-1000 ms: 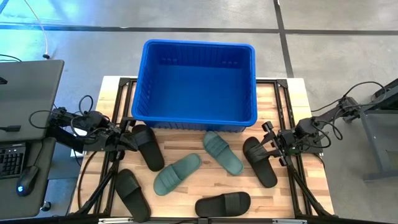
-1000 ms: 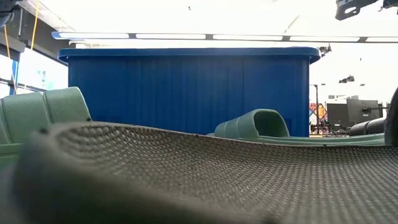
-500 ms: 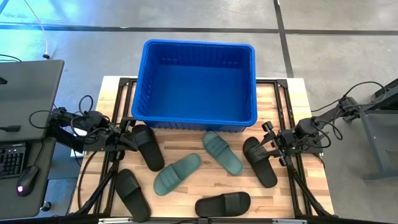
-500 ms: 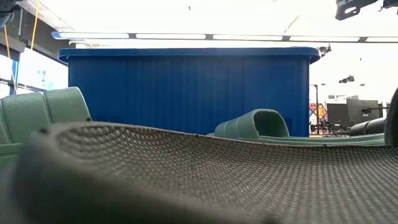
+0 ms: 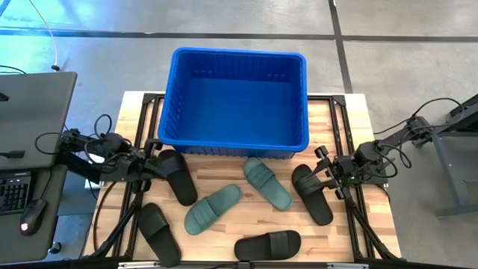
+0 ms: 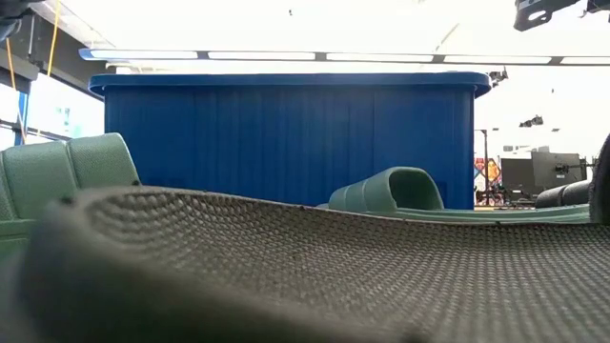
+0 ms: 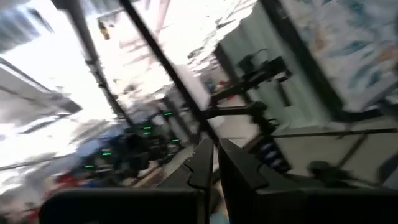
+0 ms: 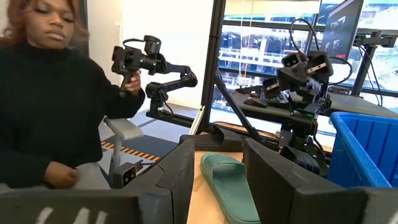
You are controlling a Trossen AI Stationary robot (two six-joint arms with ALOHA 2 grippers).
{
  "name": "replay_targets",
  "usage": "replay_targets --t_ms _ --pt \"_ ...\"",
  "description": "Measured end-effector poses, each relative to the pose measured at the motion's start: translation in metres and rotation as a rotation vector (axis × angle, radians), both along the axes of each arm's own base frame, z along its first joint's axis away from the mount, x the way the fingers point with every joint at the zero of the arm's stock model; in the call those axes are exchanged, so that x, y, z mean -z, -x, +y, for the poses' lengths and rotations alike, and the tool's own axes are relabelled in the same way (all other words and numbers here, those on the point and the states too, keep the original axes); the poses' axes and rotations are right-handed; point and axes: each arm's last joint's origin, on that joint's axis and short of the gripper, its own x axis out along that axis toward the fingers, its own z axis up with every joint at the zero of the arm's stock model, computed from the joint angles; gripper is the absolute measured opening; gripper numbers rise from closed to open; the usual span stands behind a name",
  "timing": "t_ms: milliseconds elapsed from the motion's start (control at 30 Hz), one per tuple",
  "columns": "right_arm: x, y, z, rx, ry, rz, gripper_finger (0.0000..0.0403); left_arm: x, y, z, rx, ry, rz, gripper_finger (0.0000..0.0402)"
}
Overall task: Pick and place slides into bin
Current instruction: Put the black slide into the blue container
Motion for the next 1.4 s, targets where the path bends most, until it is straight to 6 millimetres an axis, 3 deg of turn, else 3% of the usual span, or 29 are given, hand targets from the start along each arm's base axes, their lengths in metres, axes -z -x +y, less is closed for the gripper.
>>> replay_targets --t_ms 133,300,567,1000,1400 --pt "0.000 0.000 0.000 0.000 0.000 0.000 0.0129 -0.004 0.000 0.004 -0.180 -0.085 -0.076 0.0019" --pt "0.000 0.000 0.000 0.000 0.000 0.000 0.0129 -0.003 -0.004 0.007 -0.287 -0.062 -0.052 0.0019" --pt "0.000 0.000 0.000 0.000 0.000 0.000 0.0129 -0.016 -0.015 0.005 -0.298 -0.002 -0.113 0.0019" --pt "0.000 0.000 0.000 0.000 0.000 0.000 0.0129 -0.023 -0.062 0.000 -0.406 -0.142 0.092 0.0019" --pt "0.000 0.000 0.000 0.000 0.000 0.000 0.0129 -0.037 -0.081 -0.004 -0.373 -0.198 0.226 0.0019"
